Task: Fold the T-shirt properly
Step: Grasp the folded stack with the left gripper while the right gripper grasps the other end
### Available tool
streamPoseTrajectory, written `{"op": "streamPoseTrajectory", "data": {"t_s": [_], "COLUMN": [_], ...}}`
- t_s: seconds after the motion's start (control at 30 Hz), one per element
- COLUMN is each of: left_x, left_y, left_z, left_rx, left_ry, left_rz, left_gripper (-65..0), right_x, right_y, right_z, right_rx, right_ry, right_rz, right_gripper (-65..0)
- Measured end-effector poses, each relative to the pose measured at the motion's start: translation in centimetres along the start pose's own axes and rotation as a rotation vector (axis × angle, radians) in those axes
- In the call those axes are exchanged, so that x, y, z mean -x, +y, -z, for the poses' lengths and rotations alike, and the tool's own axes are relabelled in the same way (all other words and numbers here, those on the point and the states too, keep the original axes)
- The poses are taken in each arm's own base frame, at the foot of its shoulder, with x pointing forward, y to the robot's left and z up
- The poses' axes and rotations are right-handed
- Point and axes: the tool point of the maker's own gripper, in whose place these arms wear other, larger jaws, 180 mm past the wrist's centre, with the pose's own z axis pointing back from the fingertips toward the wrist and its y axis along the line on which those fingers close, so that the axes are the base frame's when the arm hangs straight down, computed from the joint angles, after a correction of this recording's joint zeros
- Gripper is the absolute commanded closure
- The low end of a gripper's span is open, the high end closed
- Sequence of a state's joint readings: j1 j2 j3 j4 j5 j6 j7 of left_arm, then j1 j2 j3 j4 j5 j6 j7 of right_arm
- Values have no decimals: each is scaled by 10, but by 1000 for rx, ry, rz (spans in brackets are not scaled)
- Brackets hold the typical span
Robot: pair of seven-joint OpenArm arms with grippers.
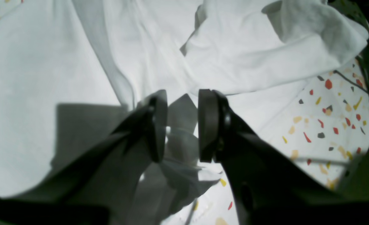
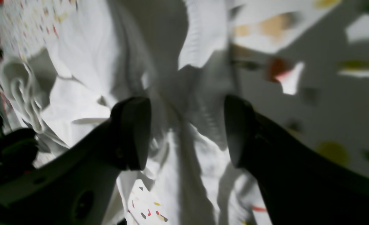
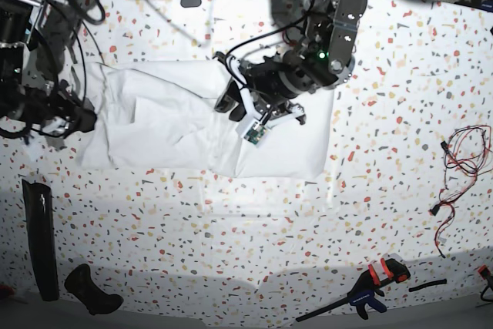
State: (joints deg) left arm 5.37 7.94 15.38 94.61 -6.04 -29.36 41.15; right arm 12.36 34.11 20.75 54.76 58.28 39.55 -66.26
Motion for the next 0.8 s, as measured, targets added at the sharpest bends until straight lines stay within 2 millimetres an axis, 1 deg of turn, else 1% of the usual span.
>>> {"op": "streamPoseTrajectory", "data": {"t_s": [0.1,0.23,0.27,0.3,0.33,0.37,0.43,0.47,0.6,0.63,0.67,0.7,0.73,0.8], "left_x": [5,6,6,6,6,6,6,6,6,6,6,6,6,6], "left_y": [0,0,0,0,0,0,0,0,0,0,0,0,0,0], "left_z": [0,0,0,0,0,0,0,0,0,0,0,0,0,0], "left_rx": [0,0,0,0,0,1,0,0,0,0,0,0,0,1], "left_ry": [26,33,34,34,34,33,34,34,34,34,34,34,34,34], "left_rz": [-1,0,0,0,0,0,0,0,0,0,0,0,0,0], "left_gripper": [-168,-168,-168,-168,-168,-168,-168,-168,-168,-168,-168,-168,-168,-168], "right_x": [4,5,6,5,5,6,9,10,8,9,10,12,11,-14], "right_y": [8,13,15,15,15,15,15,15,17,21,30,42,56,84], "right_z": [8,15,16,17,17,17,18,19,19,18,16,13,10,3], "right_rx": [-14,-29,-34,-36,-36,-35,-35,-35,-39,-59,-105,-165,-231,-357], "right_ry": [30,38,38,35,35,37,48,49,52,68,89,121,136,43], "right_rz": [-23,-31,-29,-29,-28,-28,-27,-25,-30,-26,-20,-18,-25,-36], "right_gripper": [-364,-364,-361,-342,-293,-221,-41,0,0,0,0,0,0,0]}}
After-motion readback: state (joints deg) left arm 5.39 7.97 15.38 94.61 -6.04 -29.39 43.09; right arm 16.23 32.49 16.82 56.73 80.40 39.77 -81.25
